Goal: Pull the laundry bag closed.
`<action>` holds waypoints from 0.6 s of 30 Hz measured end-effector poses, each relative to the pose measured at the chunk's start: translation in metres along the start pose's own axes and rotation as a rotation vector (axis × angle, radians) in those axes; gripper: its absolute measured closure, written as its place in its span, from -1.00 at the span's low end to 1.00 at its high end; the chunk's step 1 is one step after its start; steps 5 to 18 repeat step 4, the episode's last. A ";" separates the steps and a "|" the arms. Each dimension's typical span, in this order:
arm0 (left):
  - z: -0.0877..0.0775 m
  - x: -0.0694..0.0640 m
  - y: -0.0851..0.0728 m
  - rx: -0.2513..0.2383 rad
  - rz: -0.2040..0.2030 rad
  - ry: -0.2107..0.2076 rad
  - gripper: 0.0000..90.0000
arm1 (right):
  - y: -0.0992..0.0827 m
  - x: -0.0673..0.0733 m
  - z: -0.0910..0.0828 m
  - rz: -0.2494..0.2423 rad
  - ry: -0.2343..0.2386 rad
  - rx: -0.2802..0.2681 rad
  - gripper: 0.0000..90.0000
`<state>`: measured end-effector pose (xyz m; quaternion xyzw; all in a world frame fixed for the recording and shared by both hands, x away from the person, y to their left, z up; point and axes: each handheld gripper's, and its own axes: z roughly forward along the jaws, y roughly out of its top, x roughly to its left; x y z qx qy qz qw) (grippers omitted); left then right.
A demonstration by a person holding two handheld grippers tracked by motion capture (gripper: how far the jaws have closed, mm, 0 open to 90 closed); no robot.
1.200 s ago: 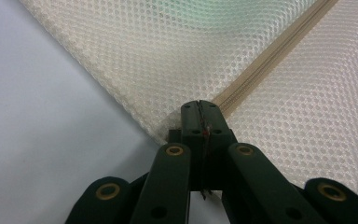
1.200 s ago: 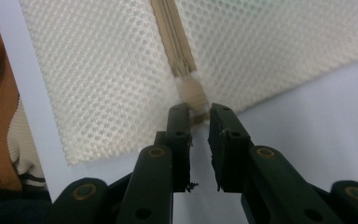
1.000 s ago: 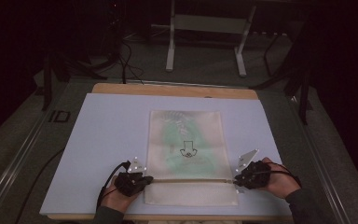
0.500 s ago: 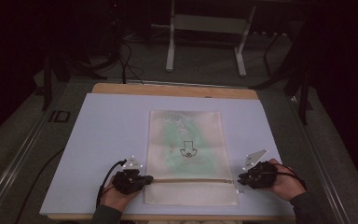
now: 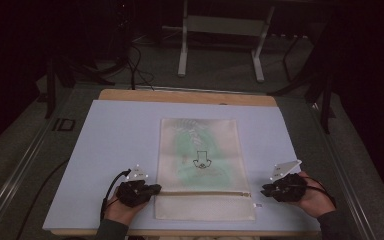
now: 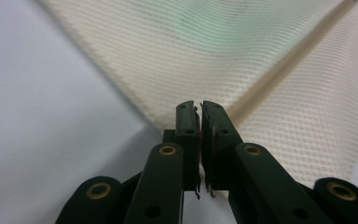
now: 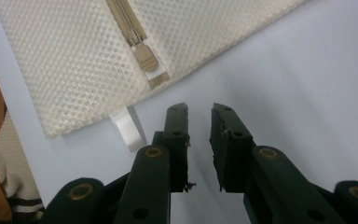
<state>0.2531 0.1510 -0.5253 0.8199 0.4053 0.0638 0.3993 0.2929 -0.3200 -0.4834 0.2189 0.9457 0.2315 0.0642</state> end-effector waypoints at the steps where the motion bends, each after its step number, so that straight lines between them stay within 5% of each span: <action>1: -0.001 0.001 0.000 -0.001 0.001 0.015 0.88 | -0.001 0.000 0.000 0.003 -0.002 -0.001 0.71; 4: -0.004 0.002 0.000 -0.005 0.008 0.061 0.88 | -0.003 -0.001 0.001 0.009 -0.001 -0.003 0.71; 18: -0.004 0.002 0.000 -0.005 0.008 0.061 0.88 | -0.003 -0.001 0.001 0.009 -0.001 -0.003 0.71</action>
